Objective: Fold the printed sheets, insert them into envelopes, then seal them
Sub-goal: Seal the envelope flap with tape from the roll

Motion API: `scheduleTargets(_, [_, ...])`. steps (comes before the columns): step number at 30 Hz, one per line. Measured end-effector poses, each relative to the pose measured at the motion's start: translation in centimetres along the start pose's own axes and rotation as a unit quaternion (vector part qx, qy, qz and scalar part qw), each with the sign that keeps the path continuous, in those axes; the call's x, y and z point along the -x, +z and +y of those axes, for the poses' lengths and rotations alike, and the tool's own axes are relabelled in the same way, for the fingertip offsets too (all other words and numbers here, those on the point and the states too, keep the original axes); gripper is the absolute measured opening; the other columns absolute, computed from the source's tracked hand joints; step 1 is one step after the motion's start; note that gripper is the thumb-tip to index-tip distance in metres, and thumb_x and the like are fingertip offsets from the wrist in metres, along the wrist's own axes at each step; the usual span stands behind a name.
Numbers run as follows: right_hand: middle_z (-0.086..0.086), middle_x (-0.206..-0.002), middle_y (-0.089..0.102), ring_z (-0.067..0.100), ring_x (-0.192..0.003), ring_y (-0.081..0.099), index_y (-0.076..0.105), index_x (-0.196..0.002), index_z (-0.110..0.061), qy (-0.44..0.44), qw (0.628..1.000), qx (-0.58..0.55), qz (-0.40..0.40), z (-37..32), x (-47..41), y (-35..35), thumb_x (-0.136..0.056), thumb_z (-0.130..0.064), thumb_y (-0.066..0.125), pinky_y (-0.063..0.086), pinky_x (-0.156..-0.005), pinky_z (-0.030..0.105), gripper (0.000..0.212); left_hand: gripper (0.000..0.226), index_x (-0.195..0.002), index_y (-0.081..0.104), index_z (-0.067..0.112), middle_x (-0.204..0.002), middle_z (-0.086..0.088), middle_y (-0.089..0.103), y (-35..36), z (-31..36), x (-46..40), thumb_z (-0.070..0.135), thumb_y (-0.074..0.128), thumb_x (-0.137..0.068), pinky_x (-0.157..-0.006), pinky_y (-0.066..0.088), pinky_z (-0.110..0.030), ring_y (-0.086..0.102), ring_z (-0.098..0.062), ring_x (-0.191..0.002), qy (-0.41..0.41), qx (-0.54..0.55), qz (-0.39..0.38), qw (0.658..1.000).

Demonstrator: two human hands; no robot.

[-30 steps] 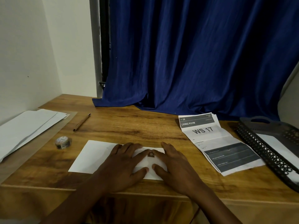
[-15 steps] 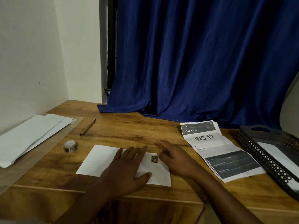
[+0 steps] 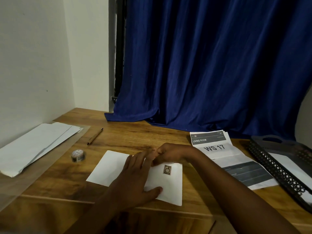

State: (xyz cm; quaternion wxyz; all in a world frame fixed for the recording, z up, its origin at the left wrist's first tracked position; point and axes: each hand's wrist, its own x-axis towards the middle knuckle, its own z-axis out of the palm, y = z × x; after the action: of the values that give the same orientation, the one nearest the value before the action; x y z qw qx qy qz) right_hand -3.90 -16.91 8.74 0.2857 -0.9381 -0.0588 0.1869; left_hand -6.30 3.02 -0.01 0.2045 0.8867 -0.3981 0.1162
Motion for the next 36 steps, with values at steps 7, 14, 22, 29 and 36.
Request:
scheduleTargets(7, [0.005,-0.112,0.077,0.026,-0.109,0.07,0.075,-0.112,-0.008,0.003,0.997,-0.074,-0.03,0.5,0.9,-0.6,-0.089,-0.032,0.075,0.053,-0.103,0.042,0.032,0.112,-0.155,-0.02,0.039,-0.165,0.013,-0.024,-0.3,0.5,0.1,0.09,0.041,-0.077,-0.126,-0.009,-0.044,-0.017,-0.012,-0.154,-0.01,-0.022,0.049,0.998])
scheduleTargets(14, [0.013,-0.107,0.078,0.036,-0.101,0.073,0.073,-0.113,-0.006,0.017,0.965,-0.239,0.102,6.3,8.5,-2.3,-0.092,-0.021,0.073,0.058,-0.088,0.045,0.027,0.104,-0.157,-0.014,0.042,-0.164,0.01,-0.03,-0.1,0.6,0.0,0.078,0.049,-0.084,-0.123,-0.005,-0.043,-0.022,-0.015,-0.152,-0.048,-0.003,0.064,0.997])
scheduleTargets(22, [0.01,-0.092,0.079,0.024,-0.074,0.075,0.074,-0.1,-0.012,0.075,0.909,-0.275,0.304,13.2,19.7,-3.9,-0.094,-0.018,0.069,0.057,-0.058,0.025,0.01,0.101,-0.157,0.002,0.043,-0.168,0.008,-0.015,3.7,5.0,-5.8,0.073,0.059,-0.08,-0.122,0.017,-0.046,0.0,-0.022,-0.155,-0.013,0.025,-0.02,0.999])
scheduleTargets(29, [0.017,-0.086,0.075,0.027,-0.066,0.069,0.073,-0.097,-0.006,0.145,0.781,-0.242,0.557,20.6,29.4,-11.3,-0.091,-0.023,0.073,0.057,-0.065,0.036,0.018,0.089,-0.16,0.009,0.038,-0.17,0.008,0.0,7.4,11.3,-9.9,0.074,0.048,-0.088,-0.125,0.008,-0.049,0.004,-0.015,-0.155,0.021,0.052,-0.098,0.994])
scheduleTargets(36, [0.011,-0.077,0.066,0.016,-0.047,0.063,0.07,-0.111,0.002,0.286,0.728,-0.157,0.603,27.1,33.3,-14.9,-0.09,-0.016,0.073,0.048,-0.041,0.022,0.027,0.075,-0.155,0.024,0.042,-0.169,0.011,0.01,7.7,11.1,-9.3,0.079,0.032,-0.091,-0.126,-0.001,-0.046,0.002,-0.013,-0.156,0.023,-0.01,-0.132,0.991])
